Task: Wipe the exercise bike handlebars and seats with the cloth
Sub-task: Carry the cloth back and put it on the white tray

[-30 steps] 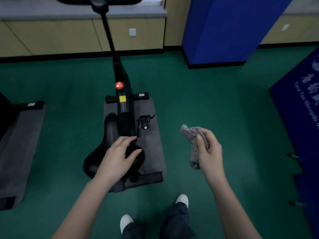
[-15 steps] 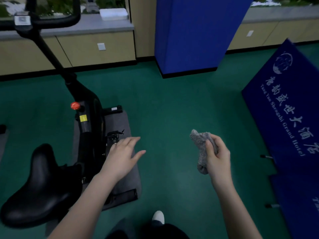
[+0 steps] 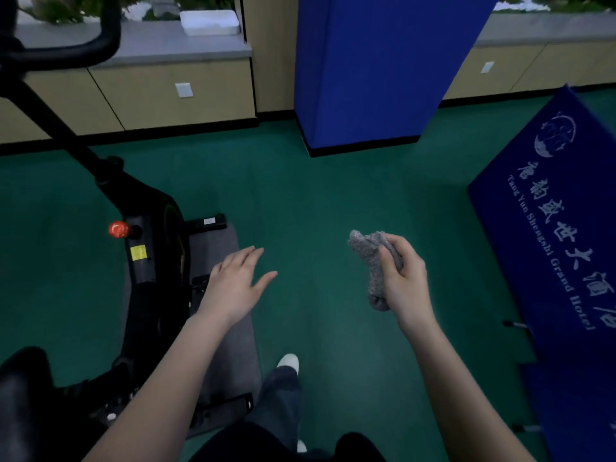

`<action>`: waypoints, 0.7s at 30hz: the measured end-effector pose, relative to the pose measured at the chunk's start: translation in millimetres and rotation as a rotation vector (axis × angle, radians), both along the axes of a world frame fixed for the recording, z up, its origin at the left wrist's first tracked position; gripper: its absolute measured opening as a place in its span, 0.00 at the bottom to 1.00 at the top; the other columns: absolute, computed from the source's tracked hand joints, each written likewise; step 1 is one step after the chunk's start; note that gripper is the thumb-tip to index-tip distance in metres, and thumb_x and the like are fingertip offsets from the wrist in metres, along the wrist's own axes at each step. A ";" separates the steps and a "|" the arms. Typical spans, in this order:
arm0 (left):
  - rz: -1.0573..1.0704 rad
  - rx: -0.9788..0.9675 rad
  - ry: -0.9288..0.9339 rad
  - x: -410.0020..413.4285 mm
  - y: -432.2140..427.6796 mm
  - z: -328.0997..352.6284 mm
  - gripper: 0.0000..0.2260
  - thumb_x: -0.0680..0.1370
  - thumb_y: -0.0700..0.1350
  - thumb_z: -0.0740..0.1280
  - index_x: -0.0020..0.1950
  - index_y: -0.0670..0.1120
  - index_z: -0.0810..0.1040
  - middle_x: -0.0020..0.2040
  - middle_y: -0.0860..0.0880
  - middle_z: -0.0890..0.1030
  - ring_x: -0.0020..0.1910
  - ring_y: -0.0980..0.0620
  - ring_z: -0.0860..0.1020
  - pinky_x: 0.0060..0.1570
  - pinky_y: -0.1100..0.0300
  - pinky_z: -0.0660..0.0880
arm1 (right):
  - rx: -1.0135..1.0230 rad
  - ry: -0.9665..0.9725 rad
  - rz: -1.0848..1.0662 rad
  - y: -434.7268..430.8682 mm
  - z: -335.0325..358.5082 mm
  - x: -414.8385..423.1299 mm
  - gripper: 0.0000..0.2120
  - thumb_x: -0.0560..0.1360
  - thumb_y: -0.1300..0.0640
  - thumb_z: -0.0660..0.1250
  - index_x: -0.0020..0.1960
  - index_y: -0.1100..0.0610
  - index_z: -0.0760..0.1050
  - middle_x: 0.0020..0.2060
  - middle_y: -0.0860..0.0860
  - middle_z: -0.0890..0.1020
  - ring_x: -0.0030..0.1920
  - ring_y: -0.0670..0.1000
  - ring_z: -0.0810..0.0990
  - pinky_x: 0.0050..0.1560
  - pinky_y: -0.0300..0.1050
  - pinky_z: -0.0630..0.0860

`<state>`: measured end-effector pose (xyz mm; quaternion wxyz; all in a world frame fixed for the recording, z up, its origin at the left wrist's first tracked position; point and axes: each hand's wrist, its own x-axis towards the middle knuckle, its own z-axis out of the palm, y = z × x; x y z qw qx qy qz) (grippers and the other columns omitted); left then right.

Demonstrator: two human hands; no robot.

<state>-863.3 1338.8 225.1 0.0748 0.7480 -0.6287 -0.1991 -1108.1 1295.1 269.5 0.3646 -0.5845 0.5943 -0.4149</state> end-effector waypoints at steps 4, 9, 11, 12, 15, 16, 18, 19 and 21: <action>0.053 0.018 0.000 25.5 -49.9 -4.9 0.27 0.80 0.59 0.56 0.76 0.49 0.59 0.76 0.50 0.61 0.75 0.51 0.58 0.72 0.52 0.55 | 0.007 -0.040 0.027 -65.2 1.5 29.4 0.09 0.79 0.64 0.61 0.55 0.57 0.77 0.47 0.46 0.80 0.50 0.47 0.77 0.55 0.45 0.73; 0.071 0.035 -0.042 46.9 -107.8 -2.6 0.28 0.80 0.60 0.55 0.77 0.50 0.57 0.76 0.51 0.61 0.75 0.51 0.56 0.72 0.52 0.52 | 0.004 -0.109 0.039 -124.8 6.0 52.2 0.09 0.79 0.65 0.60 0.53 0.53 0.76 0.46 0.44 0.80 0.49 0.45 0.77 0.53 0.39 0.72; 0.074 0.035 -0.046 49.8 -130.9 -1.0 0.28 0.80 0.61 0.54 0.77 0.50 0.57 0.76 0.51 0.60 0.75 0.51 0.55 0.72 0.53 0.51 | 0.000 -0.124 0.050 -148.9 8.5 55.5 0.10 0.79 0.65 0.60 0.53 0.53 0.76 0.45 0.43 0.80 0.48 0.44 0.77 0.52 0.36 0.72; 0.076 0.037 -0.047 50.6 -142.7 -0.1 0.28 0.80 0.61 0.54 0.77 0.50 0.56 0.76 0.51 0.60 0.75 0.51 0.55 0.72 0.53 0.50 | -0.003 -0.126 0.057 -161.2 9.2 56.2 0.10 0.79 0.65 0.60 0.53 0.53 0.76 0.45 0.43 0.79 0.47 0.42 0.77 0.51 0.33 0.71; 0.080 0.026 -0.058 49.8 -179.4 0.1 0.28 0.80 0.61 0.54 0.77 0.50 0.57 0.76 0.51 0.61 0.75 0.51 0.56 0.72 0.53 0.51 | -0.012 -0.132 0.074 -202.5 6.8 54.9 0.09 0.79 0.65 0.61 0.53 0.53 0.76 0.45 0.41 0.79 0.46 0.37 0.77 0.48 0.27 0.70; 0.085 0.027 -0.059 48.5 -192.7 -1.1 0.27 0.80 0.61 0.54 0.76 0.50 0.58 0.75 0.51 0.62 0.75 0.51 0.56 0.72 0.53 0.52 | -0.001 -0.140 0.077 -218.9 4.4 53.5 0.09 0.79 0.64 0.61 0.53 0.53 0.76 0.45 0.42 0.80 0.45 0.36 0.77 0.48 0.26 0.70; 0.093 0.034 -0.061 43.4 -220.4 -5.0 0.27 0.80 0.60 0.53 0.76 0.49 0.58 0.75 0.51 0.62 0.75 0.50 0.57 0.71 0.52 0.53 | 0.025 -0.146 0.085 -251.0 -1.2 50.1 0.09 0.79 0.63 0.60 0.53 0.53 0.76 0.46 0.44 0.80 0.46 0.38 0.77 0.48 0.28 0.70; 0.094 0.043 -0.060 39.9 -234.7 -7.1 0.27 0.80 0.61 0.53 0.76 0.49 0.58 0.75 0.51 0.62 0.75 0.50 0.57 0.71 0.52 0.53 | 0.038 -0.147 0.090 -267.0 -4.5 48.5 0.09 0.79 0.63 0.60 0.53 0.53 0.76 0.46 0.44 0.80 0.46 0.39 0.77 0.48 0.29 0.71; 0.092 0.060 -0.056 32.1 -265.9 -10.7 0.27 0.80 0.61 0.53 0.76 0.49 0.59 0.75 0.51 0.63 0.75 0.51 0.57 0.71 0.52 0.53 | 0.046 -0.160 0.101 -302.1 -10.1 44.7 0.09 0.79 0.63 0.60 0.53 0.52 0.75 0.46 0.43 0.80 0.45 0.36 0.77 0.47 0.27 0.70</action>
